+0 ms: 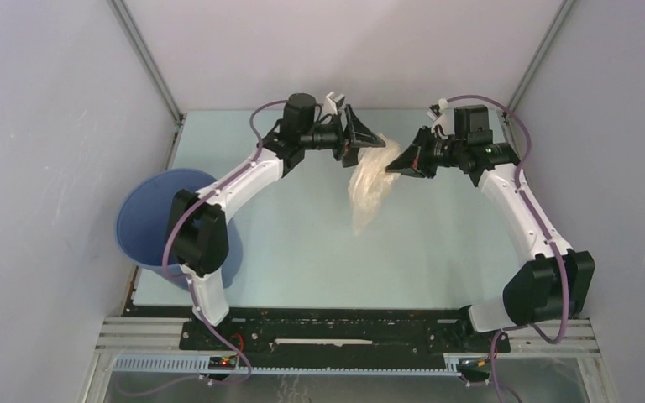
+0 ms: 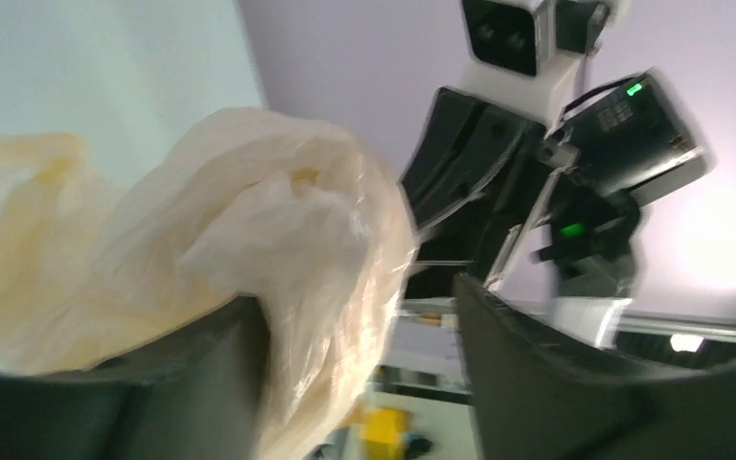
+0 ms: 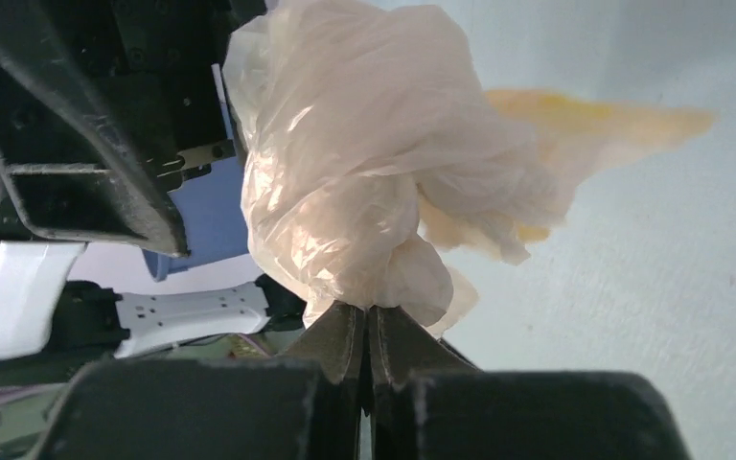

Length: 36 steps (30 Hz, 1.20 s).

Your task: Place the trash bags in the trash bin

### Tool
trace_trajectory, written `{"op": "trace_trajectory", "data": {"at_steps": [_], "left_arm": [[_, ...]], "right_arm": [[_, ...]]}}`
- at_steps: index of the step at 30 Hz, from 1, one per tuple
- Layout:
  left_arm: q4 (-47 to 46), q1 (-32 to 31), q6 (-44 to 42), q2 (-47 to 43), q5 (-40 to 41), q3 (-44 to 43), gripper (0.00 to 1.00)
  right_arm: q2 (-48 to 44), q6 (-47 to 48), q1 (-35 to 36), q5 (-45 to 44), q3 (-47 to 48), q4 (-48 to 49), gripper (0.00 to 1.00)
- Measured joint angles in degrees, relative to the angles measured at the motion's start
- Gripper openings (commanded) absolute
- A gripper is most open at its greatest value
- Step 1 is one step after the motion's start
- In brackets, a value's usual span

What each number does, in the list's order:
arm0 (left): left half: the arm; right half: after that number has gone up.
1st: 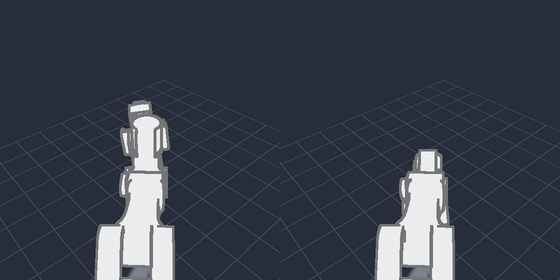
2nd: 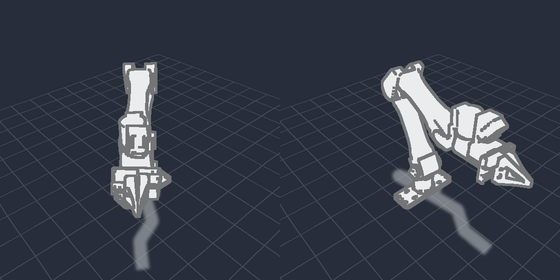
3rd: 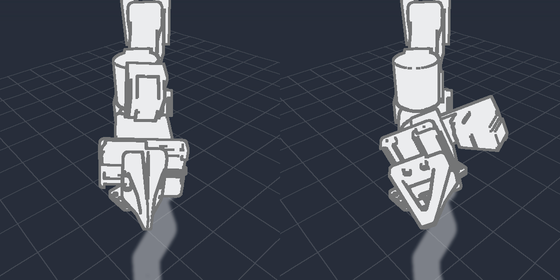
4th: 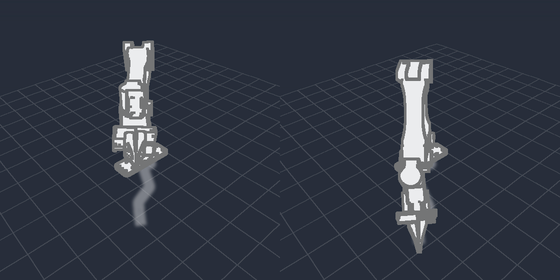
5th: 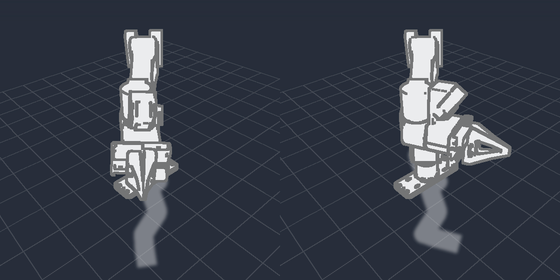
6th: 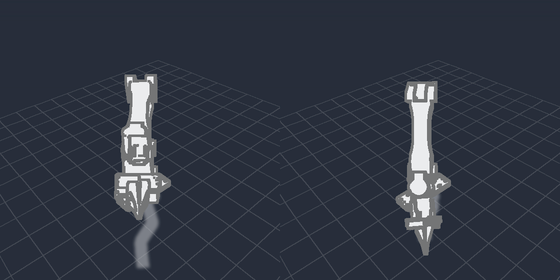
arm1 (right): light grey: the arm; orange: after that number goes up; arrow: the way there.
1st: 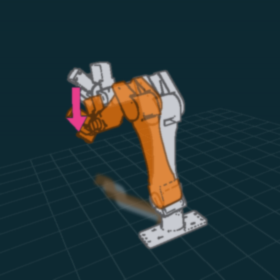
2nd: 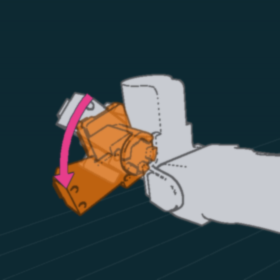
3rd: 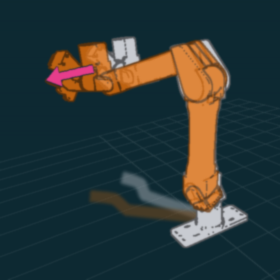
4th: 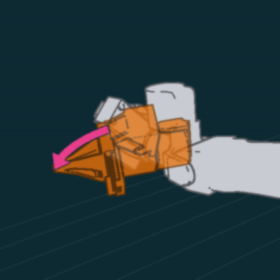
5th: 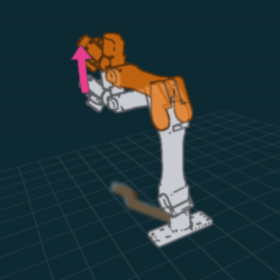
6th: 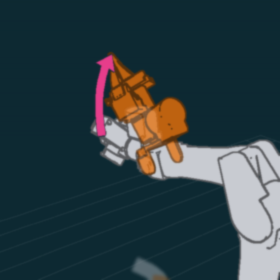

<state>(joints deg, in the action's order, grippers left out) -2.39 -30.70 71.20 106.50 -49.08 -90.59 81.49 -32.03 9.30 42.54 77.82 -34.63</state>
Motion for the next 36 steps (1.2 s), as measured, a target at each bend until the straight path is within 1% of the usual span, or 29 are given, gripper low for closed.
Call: {"op": "trace_trajectory", "data": {"at_steps": [1, 2, 4, 7, 9, 12, 15, 17, 18, 20, 21, 22, 23, 26, 27, 28, 29, 30, 31, 34, 36], "left_arm": [[1.8, 0.3, -2.2, -0.3, 0.9, -0.2, 0.94], [5.0, 0.6, -4.9, -0.9, 2.5, -0.2, 0.99], [12.2, 1.1, -12.3, -2.3, 6.8, -0.7, 1.00], [28.3, 1.0, -27.4, -4.4, 18.3, -5.7, 1.00], [35.1, -0.4, -36.0, -5.5, 25.2, -9.3, 1.00], [41.1, -5.9, -48.4, -9.4, 32.7, -10.6, 1.00], [43.0, -13.7, -57.5, -12.9, 34.9, -9.6, 1.00], [43.5, -18.1, -61.4, -13.8, 34.6, -9.2, 1.00], [43.6, -19.2, -62.6, -13.7, 34.1, -9.2, 0.96], [44.4, -19.7, -63.8, -12.2, 34.2, -9.5, 0.83], [45.4, -19.5, -64.2, -10.7, 35.1, -10.1, 0.72], [45.7, -19.1, -64.1, -9.3, 36.2, -10.3, 0.58], [46.4, -18.7, -63.9, -7.6, 37.8, -10.5, 0.48], [49.3, -17.9, -63.5, -2.9, 44.3, -10.3, 0.26], [49.9, -17.7, -63.1, -2.2, 45.7, -9.9, 0.21], [50.1, -17.3, -63.1, -1.9, 47.3, -9.1, 0.15], [50.5, -16.9, -62.9, -1.9, 48.4, -8.4, 0.10], [50.8, -16.6, -62.8, -2.0, 49.3, -8.0, 0.08], [51.0, -16.2, -62.6, -2.2, 50.5, -7.2, 0.07], [51.3, -14.5, -62.5, -3.0, 51.9, -4.2, 0.07], [51.6, -13.6, -62.6, -4.0, 51.9, -1.6, 0.06]], "right_arm": [[0.7, -0.8, -0.4, 0.1, 0.4, -1.2, 0.00], [1.4, -2.0, -1.0, 0.4, 0.9, -2.5, 0.00], [2.0, -5.1, -3.3, 0.8, 1.6, -5.1, 0.00], [2.1, -11.3, -8.5, 1.1, 1.6, -9.2, 0.00], [2.2, -14.1, -10.5, 0.7, 1.6, -11.2, 0.00], [2.2, -18.5, -11.3, -0.7, 1.6, -14.4, 0.00], [2.1, -21.4, -10.7, -1.3, 1.6, -16.4, 0.00], [2.2, -23.1, -10.2, -1.9, 1.6, -17.0, 0.00], [2.2, -23.5, -9.9, -2.3, 1.6, -17.2, 0.00], [2.2, -24.2, -8.9, -3.2, 1.6, -17.3, 0.00], [2.2, -24.4, -8.1, -3.5, 1.6, -17.3, 0.00], [2.2, -24.4, -7.5, -3.5, 1.6, -17.3, 0.00], [2.2, -24.4, -6.8, -3.5, 1.6, -17.3, 0.00], [2.3, -22.9, -5.4, -3.5, 1.5, -17.4, 0.06], [2.3, -21.7, -5.2, -3.4, 1.3, -17.5, 0.12], [2.3, -20.2, -5.0, -3.1, 1.2, -17.4, 0.27], [2.4, -18.4, -5.0, -2.5, 1.2, -17.3, 0.40], [2.4, -16.4, -5.1, -2.0, 1.2, -17.3, 0.51], [2.4, -14.2, -5.1, -1.6, 1.2, -17.3, 0.56], [2.4, -6.8, -5.1, -2.3, 1.2, -17.6, 0.64], [2.3, -3.1, -5.2, -3.5, 0.9, -18.2, 0.67]]}}
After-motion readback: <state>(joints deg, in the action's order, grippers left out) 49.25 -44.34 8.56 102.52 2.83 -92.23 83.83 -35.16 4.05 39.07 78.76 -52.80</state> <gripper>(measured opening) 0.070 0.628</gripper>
